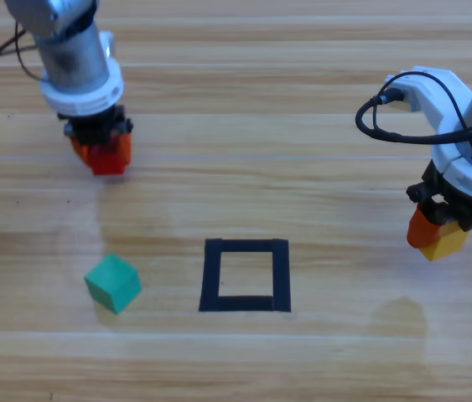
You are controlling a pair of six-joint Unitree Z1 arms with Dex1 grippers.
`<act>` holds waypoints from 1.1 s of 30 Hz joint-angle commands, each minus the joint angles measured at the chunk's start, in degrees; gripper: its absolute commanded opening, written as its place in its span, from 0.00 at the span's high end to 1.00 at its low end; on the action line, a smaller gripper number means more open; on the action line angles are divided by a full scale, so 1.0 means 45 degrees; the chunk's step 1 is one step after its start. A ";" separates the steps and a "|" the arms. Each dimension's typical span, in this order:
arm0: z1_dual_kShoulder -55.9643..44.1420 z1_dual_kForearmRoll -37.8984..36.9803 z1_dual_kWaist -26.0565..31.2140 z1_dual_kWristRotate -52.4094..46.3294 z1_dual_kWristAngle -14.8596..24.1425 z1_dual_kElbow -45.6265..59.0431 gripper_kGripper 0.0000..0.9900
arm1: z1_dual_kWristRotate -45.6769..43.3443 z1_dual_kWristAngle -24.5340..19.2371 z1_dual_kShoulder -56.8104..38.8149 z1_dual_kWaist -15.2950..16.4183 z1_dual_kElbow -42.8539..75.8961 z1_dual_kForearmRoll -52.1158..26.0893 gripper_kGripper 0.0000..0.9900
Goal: Stack the blocks in the rectangular block: red at the bottom, yellow in the middle, green on top
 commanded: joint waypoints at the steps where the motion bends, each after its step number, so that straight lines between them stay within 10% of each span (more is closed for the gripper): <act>1: -0.2497 0.0102 -0.2929 0.0409 -0.0094 0.0342 0.88 | 0.0418 0.0008 0.0243 -0.0291 -0.0125 0.0242 1.00; 10: -0.2302 0.0063 -0.6367 -0.0606 0.0180 0.0635 0.88 | 0.0438 0.0086 0.0380 -0.0291 -0.0281 0.0242 0.93; 33: 0.0140 0.1255 -0.7538 -0.6778 0.0883 -0.0166 0.88 | 0.0418 0.0301 0.0829 -0.0291 -0.0496 0.0242 0.97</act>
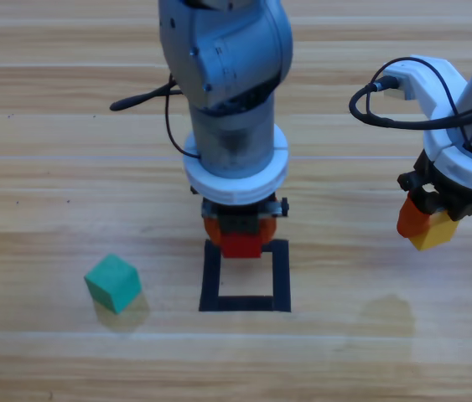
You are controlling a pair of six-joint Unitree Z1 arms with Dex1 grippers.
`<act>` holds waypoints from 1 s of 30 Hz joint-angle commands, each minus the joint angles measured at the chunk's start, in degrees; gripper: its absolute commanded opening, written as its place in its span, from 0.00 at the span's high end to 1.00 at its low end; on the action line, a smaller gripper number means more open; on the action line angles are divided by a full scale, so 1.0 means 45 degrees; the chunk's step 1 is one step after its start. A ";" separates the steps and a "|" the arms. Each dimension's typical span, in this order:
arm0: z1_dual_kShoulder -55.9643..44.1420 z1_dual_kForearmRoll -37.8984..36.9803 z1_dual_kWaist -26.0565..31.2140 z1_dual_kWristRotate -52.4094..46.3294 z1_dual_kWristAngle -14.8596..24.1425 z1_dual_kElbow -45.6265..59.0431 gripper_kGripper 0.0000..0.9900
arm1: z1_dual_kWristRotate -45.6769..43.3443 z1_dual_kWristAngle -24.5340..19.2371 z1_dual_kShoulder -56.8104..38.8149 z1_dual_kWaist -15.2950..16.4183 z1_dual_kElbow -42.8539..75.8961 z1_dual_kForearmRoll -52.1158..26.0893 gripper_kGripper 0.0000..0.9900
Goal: Stack the blocks in the rectangular block: red at the bottom, yellow in the middle, green on top
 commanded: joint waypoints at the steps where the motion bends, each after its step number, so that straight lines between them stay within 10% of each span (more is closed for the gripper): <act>1: 0.0906 0.0103 -0.0706 -0.0794 0.0163 0.0002 0.88 | 0.0084 0.0183 0.0739 -0.0291 -0.0033 0.0188 0.97; 30: 0.1921 -0.0092 -0.0609 -0.0091 0.0358 -0.0408 0.88 | 0.0240 0.0027 0.1129 -0.0291 -0.0209 0.0168 0.97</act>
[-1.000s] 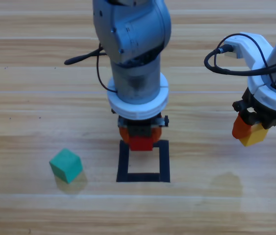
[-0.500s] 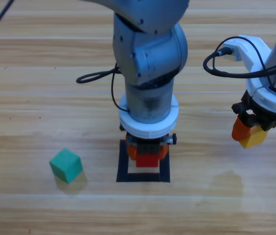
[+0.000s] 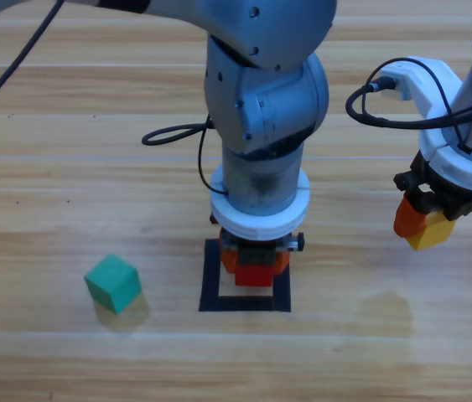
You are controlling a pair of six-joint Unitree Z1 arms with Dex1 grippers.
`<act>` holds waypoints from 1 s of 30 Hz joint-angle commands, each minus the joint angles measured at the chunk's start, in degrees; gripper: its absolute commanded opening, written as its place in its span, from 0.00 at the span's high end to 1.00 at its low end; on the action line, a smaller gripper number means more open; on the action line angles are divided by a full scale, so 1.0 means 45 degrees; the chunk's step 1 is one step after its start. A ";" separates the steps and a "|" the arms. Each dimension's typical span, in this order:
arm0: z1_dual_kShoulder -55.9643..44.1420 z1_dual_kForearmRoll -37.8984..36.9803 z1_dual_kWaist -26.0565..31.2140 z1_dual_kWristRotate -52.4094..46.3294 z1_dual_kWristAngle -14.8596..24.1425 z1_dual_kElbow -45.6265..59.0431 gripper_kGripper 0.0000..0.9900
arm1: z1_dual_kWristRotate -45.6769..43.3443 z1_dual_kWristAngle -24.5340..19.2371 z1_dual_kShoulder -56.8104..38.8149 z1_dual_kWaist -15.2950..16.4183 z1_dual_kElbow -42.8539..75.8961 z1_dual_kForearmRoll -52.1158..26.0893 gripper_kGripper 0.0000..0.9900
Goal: Stack the blocks in the rectangular block: red at the bottom, yellow in the middle, green on top
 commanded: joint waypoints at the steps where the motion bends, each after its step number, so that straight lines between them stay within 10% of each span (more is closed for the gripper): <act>1: 0.0735 -0.0076 -0.0096 0.0176 0.0142 0.0015 0.88 | 0.0159 0.0009 0.0948 -0.0290 -0.0067 0.0167 0.97; 30: 0.0950 -0.0447 0.0510 0.0410 0.0103 0.0230 0.88 | 0.0179 -0.0030 0.1006 -0.0290 -0.0028 0.0167 0.97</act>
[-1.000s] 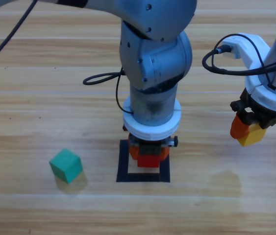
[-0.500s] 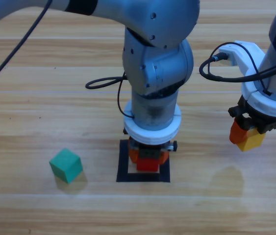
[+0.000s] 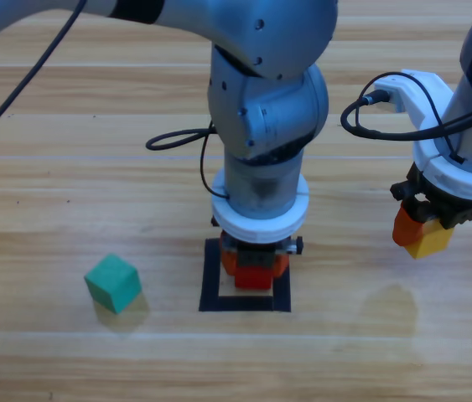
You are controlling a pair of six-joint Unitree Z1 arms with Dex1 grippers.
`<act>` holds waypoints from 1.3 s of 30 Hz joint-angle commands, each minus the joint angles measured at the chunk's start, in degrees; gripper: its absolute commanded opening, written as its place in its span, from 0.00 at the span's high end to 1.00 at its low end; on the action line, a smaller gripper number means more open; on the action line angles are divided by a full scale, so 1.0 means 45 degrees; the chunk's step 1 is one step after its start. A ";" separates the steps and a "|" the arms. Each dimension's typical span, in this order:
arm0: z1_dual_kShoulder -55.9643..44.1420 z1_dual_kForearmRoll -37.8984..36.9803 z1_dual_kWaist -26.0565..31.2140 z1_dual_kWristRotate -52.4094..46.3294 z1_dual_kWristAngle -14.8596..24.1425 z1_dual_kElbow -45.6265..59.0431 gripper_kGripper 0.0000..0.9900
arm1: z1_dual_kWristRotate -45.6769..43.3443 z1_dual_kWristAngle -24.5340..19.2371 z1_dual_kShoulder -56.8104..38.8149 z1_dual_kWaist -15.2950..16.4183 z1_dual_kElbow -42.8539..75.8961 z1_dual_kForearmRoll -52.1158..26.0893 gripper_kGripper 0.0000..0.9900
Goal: Stack the blocks in the rectangular block: red at the bottom, yellow in the middle, green on top
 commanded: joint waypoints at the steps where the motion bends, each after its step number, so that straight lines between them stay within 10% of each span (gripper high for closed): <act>1: 0.0663 -0.0256 0.0430 0.0166 0.0102 0.0249 0.88 | 0.0178 -0.0025 0.0590 -0.0290 -0.0027 0.0167 0.97; 39: 0.0468 -0.0823 0.0332 -0.0752 0.0063 0.0952 0.87 | 0.0217 -0.0084 0.0551 -0.0290 -0.0066 0.0167 0.97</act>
